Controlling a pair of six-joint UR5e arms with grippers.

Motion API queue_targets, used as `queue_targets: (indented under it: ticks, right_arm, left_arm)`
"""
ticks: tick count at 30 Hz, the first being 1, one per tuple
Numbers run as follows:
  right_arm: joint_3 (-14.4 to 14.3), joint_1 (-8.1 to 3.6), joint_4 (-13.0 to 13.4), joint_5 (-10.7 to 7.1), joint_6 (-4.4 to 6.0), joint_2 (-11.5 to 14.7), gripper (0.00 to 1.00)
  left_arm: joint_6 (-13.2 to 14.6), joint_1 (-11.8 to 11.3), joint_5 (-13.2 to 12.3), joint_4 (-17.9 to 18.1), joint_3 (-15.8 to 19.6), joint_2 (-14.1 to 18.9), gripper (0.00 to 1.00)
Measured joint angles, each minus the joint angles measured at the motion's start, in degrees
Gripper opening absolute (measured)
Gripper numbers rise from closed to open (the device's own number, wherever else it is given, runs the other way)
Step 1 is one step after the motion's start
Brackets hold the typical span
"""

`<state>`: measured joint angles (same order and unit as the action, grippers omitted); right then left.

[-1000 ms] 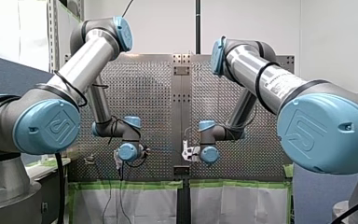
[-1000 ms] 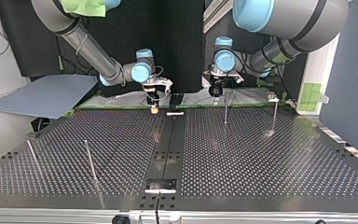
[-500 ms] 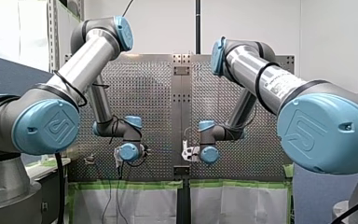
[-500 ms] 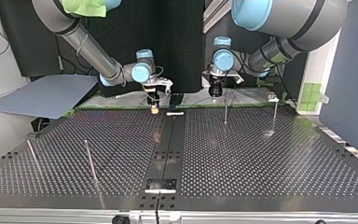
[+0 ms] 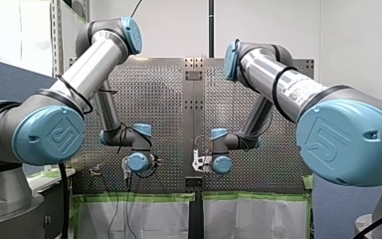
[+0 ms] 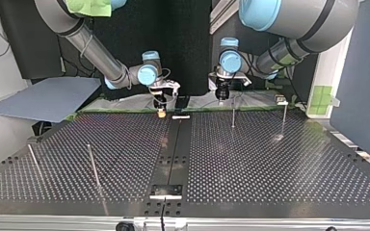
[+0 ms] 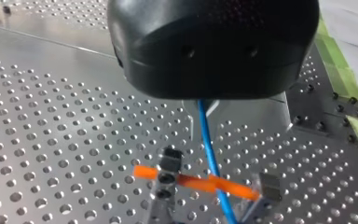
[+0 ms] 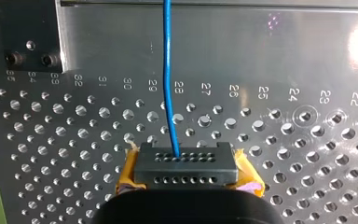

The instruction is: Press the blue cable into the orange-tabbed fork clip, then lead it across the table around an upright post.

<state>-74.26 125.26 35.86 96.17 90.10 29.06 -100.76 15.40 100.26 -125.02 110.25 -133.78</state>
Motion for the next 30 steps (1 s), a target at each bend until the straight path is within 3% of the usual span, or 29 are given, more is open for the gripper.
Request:
queue_targets:
  ticks: [7,15,20,30]
  right_arm:
    - [1.6,-0.35,-2.15,0.07,-0.21,0.06,0.0]
    - [3.99,-0.58,-6.78,0.42,-0.91,1.45,0.0]
    - [4.65,-0.67,-9.11,0.44,-0.79,3.28,0.0]
    - [4.75,-0.83,-10.18,0.35,-0.48,8.36,0.0]
  left_arm:
    - [0.17,0.48,-0.22,0.09,-0.02,2.2,0.0]
    - [-2.88,1.05,-0.72,-0.98,-0.8,6.84,0.0]
    - [-3.73,1.68,-1.03,-3.38,-2.7,8.08,0.0]
    - [-3.85,3.69,-0.69,-6.17,-5.08,8.67,0.0]
